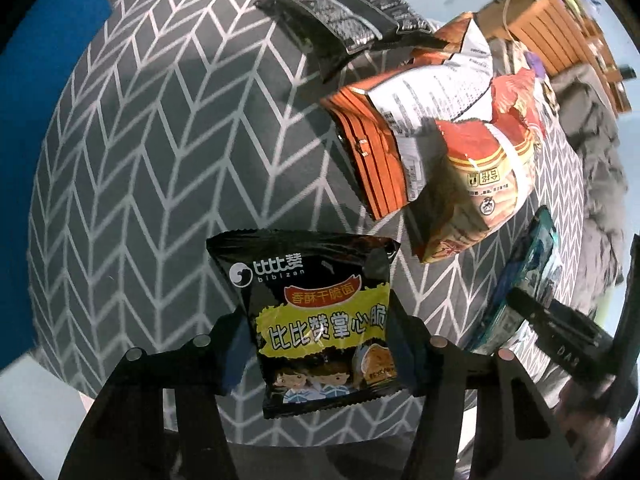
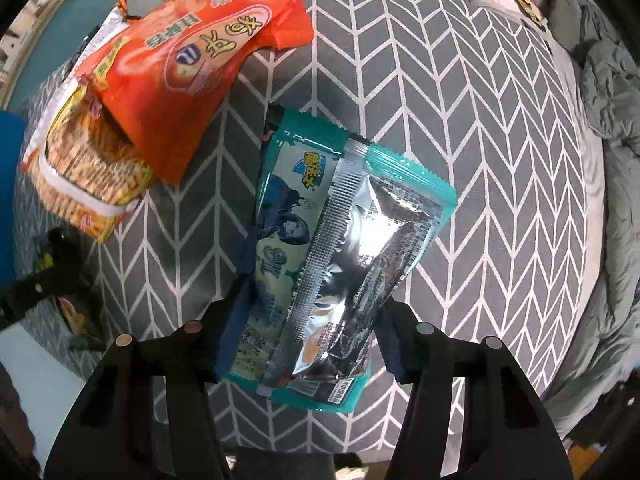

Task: Organize snacks
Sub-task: 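Carry the black bag with the left tool while the right tool carries the teal bag to the box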

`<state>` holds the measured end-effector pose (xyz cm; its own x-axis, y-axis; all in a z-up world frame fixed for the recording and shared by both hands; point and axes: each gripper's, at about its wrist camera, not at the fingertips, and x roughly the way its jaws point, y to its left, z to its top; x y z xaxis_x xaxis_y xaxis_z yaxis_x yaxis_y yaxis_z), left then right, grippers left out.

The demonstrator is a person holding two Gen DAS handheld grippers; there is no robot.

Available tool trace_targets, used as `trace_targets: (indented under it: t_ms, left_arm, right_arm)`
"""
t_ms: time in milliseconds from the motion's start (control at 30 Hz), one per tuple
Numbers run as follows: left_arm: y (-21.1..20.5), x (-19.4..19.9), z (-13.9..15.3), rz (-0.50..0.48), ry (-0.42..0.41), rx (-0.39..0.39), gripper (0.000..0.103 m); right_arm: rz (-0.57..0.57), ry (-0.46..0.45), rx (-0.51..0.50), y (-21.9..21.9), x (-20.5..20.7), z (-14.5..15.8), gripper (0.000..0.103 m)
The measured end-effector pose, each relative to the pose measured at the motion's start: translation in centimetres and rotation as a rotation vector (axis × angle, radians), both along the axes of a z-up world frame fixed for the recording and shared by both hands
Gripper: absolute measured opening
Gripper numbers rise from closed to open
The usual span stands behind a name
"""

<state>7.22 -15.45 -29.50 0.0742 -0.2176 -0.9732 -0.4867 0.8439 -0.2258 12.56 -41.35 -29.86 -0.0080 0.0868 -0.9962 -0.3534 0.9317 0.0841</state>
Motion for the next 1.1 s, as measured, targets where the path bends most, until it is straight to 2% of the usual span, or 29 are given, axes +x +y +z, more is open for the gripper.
trace_targets:
  t_ms: [33, 167, 400, 667, 733, 767, 800, 933, 1000, 1100]
  left_arm:
    - [0.5, 0.0, 0.1, -0.010, -0.006, 0.006, 0.061]
    - [2.0, 0.4, 1.0, -0.023, -0.027, 0.008, 0.061]
    - [2.6, -0.3, 2.4, -0.047, -0.058, 0.009, 0.061]
    - [3.5, -1.6, 3.6, -0.060, -0.067, -0.014, 0.061]
    - [3.7, -1.5, 3.8, -0.067, -0.073, -0.016, 0.061]
    - [3.8, -1.5, 4.0, -0.074, -0.077, -0.017, 0.061]
    - [3.9, -1.6, 4.2, -0.079, -0.081, -0.017, 0.061]
    - [4.2, -1.5, 4.9, -0.105, -0.098, -0.007, 0.061]
    - [4.2, -1.4, 5.1, -0.116, -0.103, -0.002, 0.061]
    - [4.5, -1.4, 5.7, -0.138, -0.118, 0.011, 0.061]
  right_arm:
    - [-0.019, 0.004, 0.012, 0.2, 0.1, 0.1, 0.057]
    - [-0.130, 0.016, 0.031, -1.6, 0.5, 0.1, 0.073]
    - [-0.251, 0.053, 0.038, -3.0, 1.7, -1.4, 0.074]
    - [-0.229, 0.011, -0.044, 1.8, 2.6, -2.3, 0.076]
    - [-0.216, 0.001, -0.051, 2.5, 2.3, -2.6, 0.073]
    - [-0.210, -0.004, -0.053, 2.9, 1.9, -2.5, 0.065]
    - [-0.203, -0.003, -0.043, 3.0, 1.9, -2.3, 0.061]
    - [-0.183, -0.009, -0.026, 3.1, 1.0, -1.4, 0.057]
    - [-0.157, -0.034, -0.033, 3.6, 0.8, -0.6, 0.052]
    - [-0.115, -0.086, -0.062, 3.9, 0.3, 0.8, 0.051]
